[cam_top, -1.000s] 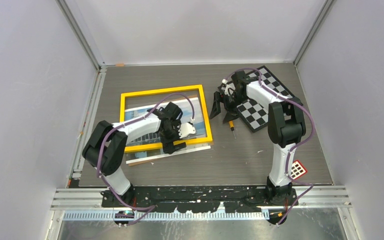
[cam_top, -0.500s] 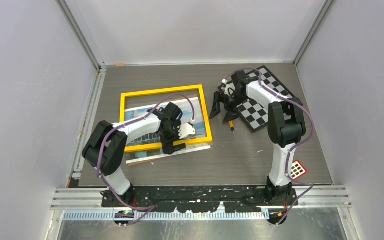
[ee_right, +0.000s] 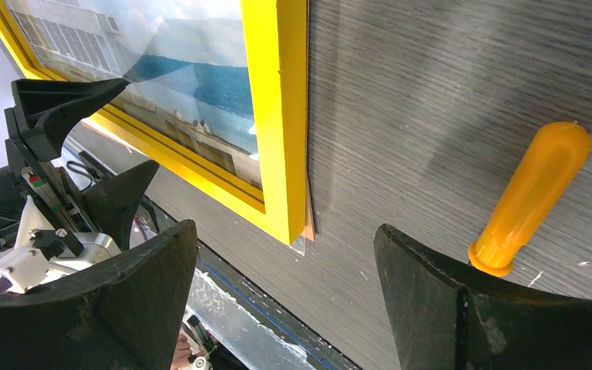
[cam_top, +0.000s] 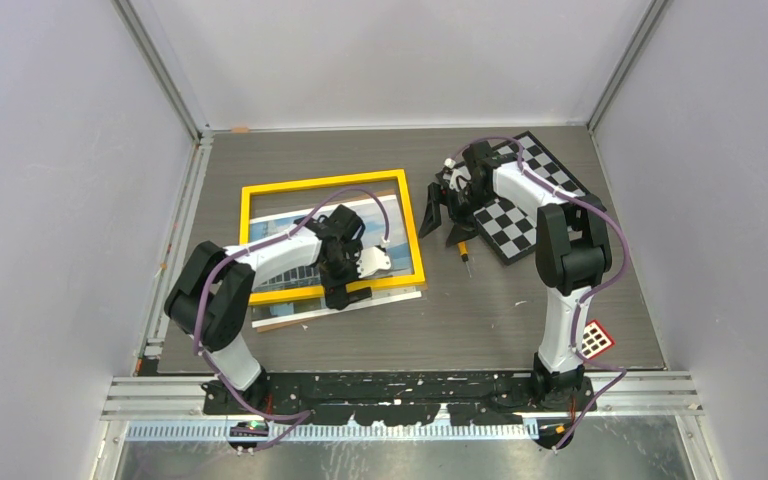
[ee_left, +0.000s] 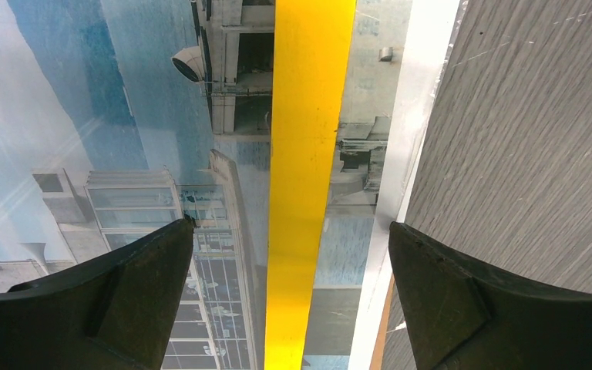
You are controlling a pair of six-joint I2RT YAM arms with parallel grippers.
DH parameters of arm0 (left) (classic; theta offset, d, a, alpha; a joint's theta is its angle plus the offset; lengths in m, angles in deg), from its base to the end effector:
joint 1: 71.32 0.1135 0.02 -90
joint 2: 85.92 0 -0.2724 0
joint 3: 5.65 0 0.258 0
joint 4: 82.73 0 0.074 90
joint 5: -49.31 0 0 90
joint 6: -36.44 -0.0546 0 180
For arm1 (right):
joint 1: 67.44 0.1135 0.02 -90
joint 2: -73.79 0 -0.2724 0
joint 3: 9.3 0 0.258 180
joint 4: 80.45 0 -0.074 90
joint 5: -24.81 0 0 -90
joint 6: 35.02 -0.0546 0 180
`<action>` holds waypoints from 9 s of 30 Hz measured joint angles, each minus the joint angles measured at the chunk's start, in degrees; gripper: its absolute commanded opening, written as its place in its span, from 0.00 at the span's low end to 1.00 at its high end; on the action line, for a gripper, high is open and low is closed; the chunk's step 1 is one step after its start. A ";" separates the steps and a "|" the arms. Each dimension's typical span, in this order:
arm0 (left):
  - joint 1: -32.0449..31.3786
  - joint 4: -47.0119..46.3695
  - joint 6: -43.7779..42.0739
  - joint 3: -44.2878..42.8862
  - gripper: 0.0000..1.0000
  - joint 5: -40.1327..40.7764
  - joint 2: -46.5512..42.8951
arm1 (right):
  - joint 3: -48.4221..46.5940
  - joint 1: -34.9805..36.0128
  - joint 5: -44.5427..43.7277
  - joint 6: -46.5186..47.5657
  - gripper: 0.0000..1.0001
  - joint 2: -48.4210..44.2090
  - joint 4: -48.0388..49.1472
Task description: Take the photo out of the frame
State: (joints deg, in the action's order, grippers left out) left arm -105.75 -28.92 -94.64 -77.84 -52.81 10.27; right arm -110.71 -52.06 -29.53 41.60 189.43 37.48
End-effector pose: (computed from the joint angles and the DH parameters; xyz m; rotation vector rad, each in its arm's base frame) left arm 0.2508 -0.1858 0.1549 1.8038 2.2755 -0.2897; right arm 0.3926 0.1410 0.1807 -0.1630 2.9035 0.9921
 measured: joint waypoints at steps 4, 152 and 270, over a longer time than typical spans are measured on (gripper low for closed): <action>0.00 0.00 0.00 0.00 1.00 -0.04 0.00 | 0.00 0.00 0.00 -0.11 0.88 0.00 0.00; 7.74 -10.19 13.94 8.17 0.65 -5.51 -25.40 | 25.05 7.08 1.90 2.32 0.52 -16.74 12.24; -13.90 -34.25 5.11 17.94 0.39 19.15 -10.56 | 46.62 5.77 5.03 -41.03 0.01 -18.53 58.05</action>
State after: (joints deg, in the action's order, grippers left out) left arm -119.66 -63.17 -89.52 -59.90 -33.67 -0.29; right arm -64.09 -46.29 -24.51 0.57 170.89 95.54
